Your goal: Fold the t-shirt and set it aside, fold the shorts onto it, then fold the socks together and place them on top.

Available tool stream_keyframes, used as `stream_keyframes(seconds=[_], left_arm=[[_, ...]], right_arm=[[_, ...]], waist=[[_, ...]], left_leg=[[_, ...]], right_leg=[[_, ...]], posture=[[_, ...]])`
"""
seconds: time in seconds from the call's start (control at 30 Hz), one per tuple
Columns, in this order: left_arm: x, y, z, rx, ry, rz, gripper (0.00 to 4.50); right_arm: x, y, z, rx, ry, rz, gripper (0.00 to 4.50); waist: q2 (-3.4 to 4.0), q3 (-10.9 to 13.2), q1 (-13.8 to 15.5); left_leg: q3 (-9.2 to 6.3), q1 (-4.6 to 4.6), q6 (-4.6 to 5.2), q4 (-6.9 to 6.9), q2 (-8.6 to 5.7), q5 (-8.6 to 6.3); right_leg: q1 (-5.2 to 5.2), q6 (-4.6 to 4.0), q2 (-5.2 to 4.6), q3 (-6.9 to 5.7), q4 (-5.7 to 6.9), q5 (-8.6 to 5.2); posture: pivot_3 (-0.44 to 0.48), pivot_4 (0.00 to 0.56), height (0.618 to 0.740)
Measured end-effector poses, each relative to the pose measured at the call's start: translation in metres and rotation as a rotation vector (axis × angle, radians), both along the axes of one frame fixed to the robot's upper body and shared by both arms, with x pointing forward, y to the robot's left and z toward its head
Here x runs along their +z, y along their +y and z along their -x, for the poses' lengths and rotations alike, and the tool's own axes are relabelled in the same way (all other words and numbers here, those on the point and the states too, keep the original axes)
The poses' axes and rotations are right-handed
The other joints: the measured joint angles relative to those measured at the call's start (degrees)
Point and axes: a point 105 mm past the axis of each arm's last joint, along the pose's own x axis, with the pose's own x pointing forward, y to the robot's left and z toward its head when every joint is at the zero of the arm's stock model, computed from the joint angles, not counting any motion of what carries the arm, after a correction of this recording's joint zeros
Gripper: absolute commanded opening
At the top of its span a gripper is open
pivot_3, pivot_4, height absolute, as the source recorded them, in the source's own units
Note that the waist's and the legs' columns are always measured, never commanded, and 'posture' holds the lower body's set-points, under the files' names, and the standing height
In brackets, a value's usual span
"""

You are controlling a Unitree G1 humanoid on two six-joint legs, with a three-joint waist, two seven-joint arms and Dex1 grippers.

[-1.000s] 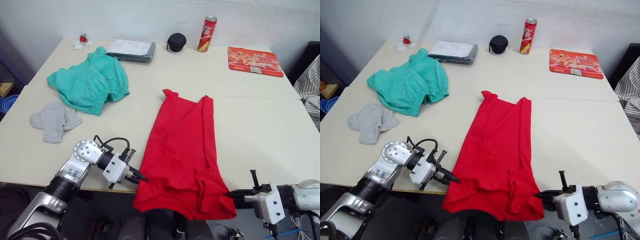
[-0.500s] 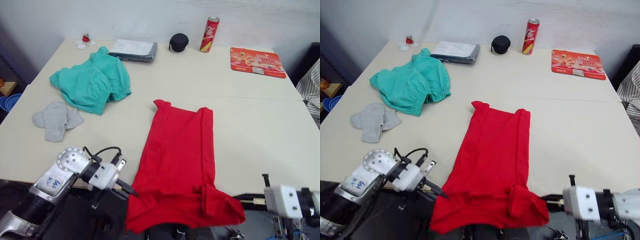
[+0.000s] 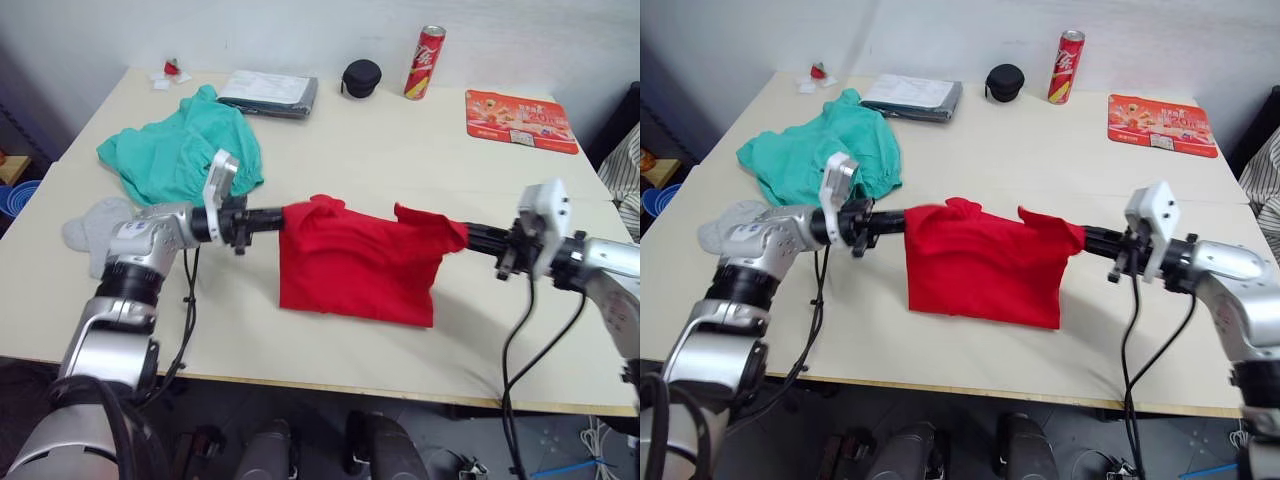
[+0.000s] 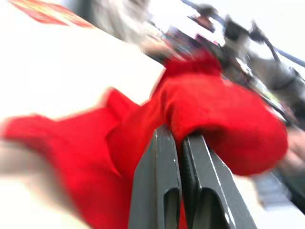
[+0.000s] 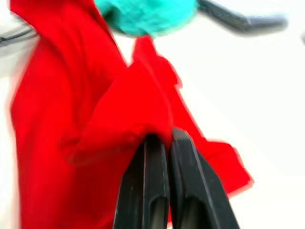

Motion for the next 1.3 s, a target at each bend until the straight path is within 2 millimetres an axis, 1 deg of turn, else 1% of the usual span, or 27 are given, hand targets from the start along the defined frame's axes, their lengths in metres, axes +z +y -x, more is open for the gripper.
stream_keyframes(seconds=[0.03, 0.07, 0.13, 0.2, 0.23, 0.3, 0.37, 0.57, 0.7, 0.8, 0.87, 0.9, 0.93, 1.0, 1.1, 1.13, 1.2, 1.27, 1.3], left_arm=[[0.000, -0.002, -0.008, 0.041, -0.004, -0.009, 0.09], [-0.001, -0.005, -0.013, 0.058, -0.006, -0.021, 0.09], [-0.016, -0.008, -0.021, 0.103, 0.004, -0.065, 0.09], [-0.037, -0.013, -0.024, 0.136, 0.047, -0.096, 0.09], [-0.046, -0.016, -0.025, 0.144, 0.067, -0.110, 0.09], [-0.055, -0.019, -0.026, 0.160, 0.078, -0.135, 0.09], [-0.058, -0.017, -0.028, 0.183, 0.077, -0.146, 0.09], [-0.057, -0.019, -0.035, 0.245, 0.071, -0.118, 0.09], [-0.049, -0.016, -0.044, 0.325, 0.073, -0.079, 0.09], [-0.047, -0.019, -0.050, 0.379, 0.092, -0.055, 0.76], [-0.047, -0.017, -0.053, 0.423, 0.115, -0.039, 1.38], [-0.047, -0.016, -0.055, 0.441, 0.123, -0.030, 1.74], [-0.047, -0.014, -0.056, 0.458, 0.129, -0.025, 2.03], [-0.047, -0.012, -0.060, 0.505, 0.142, -0.001, 2.69], [-0.045, -0.006, -0.067, 0.603, 0.154, 0.036, 3.61], [-0.044, -0.002, -0.069, 0.634, 0.155, 0.048, 3.61], [-0.042, 0.003, -0.072, 0.672, 0.146, 0.057, 3.61], [-0.039, 0.008, -0.073, 0.687, 0.105, 0.036, 3.97], [-0.038, 0.012, -0.072, 0.693, 0.080, 0.022, 4.17]], right_arm=[[-0.003, 0.001, -0.009, -0.021, 0.016, -0.010, 0.00], [-0.006, 0.000, -0.015, -0.038, 0.026, -0.018, 0.00], [-0.014, -0.003, -0.030, -0.093, 0.050, -0.019, 0.00], [-0.023, -0.006, -0.040, -0.139, 0.076, -0.009, 0.00], [-0.029, -0.008, -0.043, -0.158, 0.092, -0.004, 0.00], [-0.038, -0.009, -0.046, -0.179, 0.116, -0.002, 0.00], [-0.043, -0.010, -0.047, -0.188, 0.131, -0.002, 0.00], [-0.046, -0.012, -0.048, -0.218, 0.151, -0.049, 0.00], [-0.049, -0.017, -0.049, -0.257, 0.166, -0.086, 0.00], [-0.056, -0.020, -0.055, -0.333, 0.211, -0.165, 0.73], [-0.061, -0.032, -0.059, -0.423, 0.251, -0.238, 1.42], [-0.062, -0.036, -0.060, -0.452, 0.263, -0.265, 1.81], [-0.062, -0.039, -0.061, -0.474, 0.273, -0.293, 2.11], [-0.054, -0.041, -0.066, -0.521, 0.277, -0.397, 2.84], [-0.039, -0.049, -0.073, -0.602, 0.295, -0.611, 3.86], [-0.037, -0.053, -0.074, -0.634, 0.318, -0.681, 3.86], [-0.042, -0.060, -0.072, -0.692, 0.375, -0.734, 3.86], [-0.050, -0.062, -0.066, -0.724, 0.412, -0.717, 3.89], [-0.054, -0.062, -0.062, -0.726, 0.421, -0.707, 4.04]], waist=[[0.01, 0.0, 0.0], [0.00, 0.0, 0.0], [0.01, 0.0, -0.1], [0.00, 0.0, -0.2], [0.00, 0.0, -0.1], [0.00, 0.0, -0.1], [0.00, 0.0, -0.4], [0.01, 0.0, -0.9], [0.00, 0.0, -1.3], [0.00, 0.0, -1.3], [0.01, 0.0, -1.4], [0.01, 0.0, -1.4], [0.01, 0.0, -1.4], [0.01, 0.0, -1.5], [0.01, 0.0, -1.5], [0.01, 0.0, -1.5], [0.01, 0.0, -1.5], [0.01, 0.0, -1.4], [0.01, 0.0, -1.4]], left_leg=[[0.04, -0.05, 0.00, -0.04, -0.02, 0.00], [0.06, -0.07, 0.00, -0.02, -0.02, 0.00], [0.17, -0.11, 0.01, -0.05, -0.04, 0.00], [0.18, -0.17, 0.01, -0.02, -0.03, 0.00], [0.17, -0.25, 0.02, 0.01, -0.03, 0.01], [0.15, -0.29, 0.02, 0.03, -0.03, 0.01], [0.16, -0.30, 0.02, 0.03, -0.03, 0.01], [0.13, -0.30, 0.01, 0.08, -0.03, 0.01], [0.12, -0.29, 0.01, 0.07, -0.03, 0.02], [0.15, -0.25, -0.01, 0.08, -0.03, 0.03], [0.15, -0.24, -0.02, 0.07, -0.03, 0.03], [0.15, -0.24, -0.02, 0.07, -0.03, 0.03], [0.15, -0.24, -0.02, 0.06, -0.03, 0.03], [0.17, -0.24, -0.03, 0.07, -0.02, 0.04], [0.16, -0.20, -0.06, 0.06, -0.02, 0.05], [0.16, -0.20, -0.06, 0.05, -0.02, 0.05], [0.18, -0.20, -0.06, 0.03, -0.02, 0.05], [0.19, -0.20, -0.06, 0.01, -0.03, 0.05], [0.20, -0.20, -0.06, -0.01, -0.03, 0.05]], right_leg=[[-0.06, 0.01, -0.02, 0.00, 0.00, 0.00], [-0.10, 0.01, -0.01, -0.05, 0.00, 0.00], [-0.21, 0.02, -0.01, -0.16, 0.05, 0.01], [-0.26, 0.02, -0.02, -0.17, 0.10, 0.01], [-0.33, 0.03, -0.04, -0.16, 0.13, 0.01], [-0.37, 0.03, -0.04, -0.13, 0.14, 0.02], [-0.39, 0.04, -0.04, -0.12, 0.15, 0.02], [-0.38, 0.04, -0.07, -0.07, 0.22, 0.02], [-0.38, 0.04, -0.08, -0.01, 0.23, 0.03], [-0.38, 0.04, -0.08, 0.04, 0.30, 0.03], [-0.39, 0.04, -0.09, 0.06, 0.30, 0.03], [-0.40, 0.04, -0.09, 0.07, 0.31, 0.03], [-0.41, 0.04, -0.09, 0.08, 0.31, 0.03], [-0.42, 0.04, -0.09, 0.12, 0.33, 0.03], [-0.43, 0.04, -0.10, 0.14, 0.39, 0.03], [-0.43, 0.04, -0.10, 0.14, 0.39, 0.03], [-0.44, 0.04, -0.12, 0.16, 0.38, 0.03], [-0.44, 0.04, -0.12, 0.16, 0.35, 0.03], [-0.45, 0.04, -0.11, 0.16, 0.35, 0.03]], posture=[[0.000, 0.150, 0.740], [0.000, 0.150, 0.740], [0.000, 0.150, 0.740], [0.000, 0.150, 0.740], [0.000, 0.150, 0.740], [0.000, 0.150, 0.740], [0.000, 0.150, 0.740], [0.000, 0.150, 0.740], [0.000, 0.150, 0.740], [0.000, 0.150, 0.740], [0.000, 0.150, 0.740], [0.000, 0.150, 0.740], [0.000, 0.150, 0.740], [0.000, 0.150, 0.740], [0.000, 0.150, 0.740], [0.000, 0.150, 0.740], [0.000, 0.150, 0.740], [0.000, 0.150, 0.740], [0.000, 0.150, 0.740]])
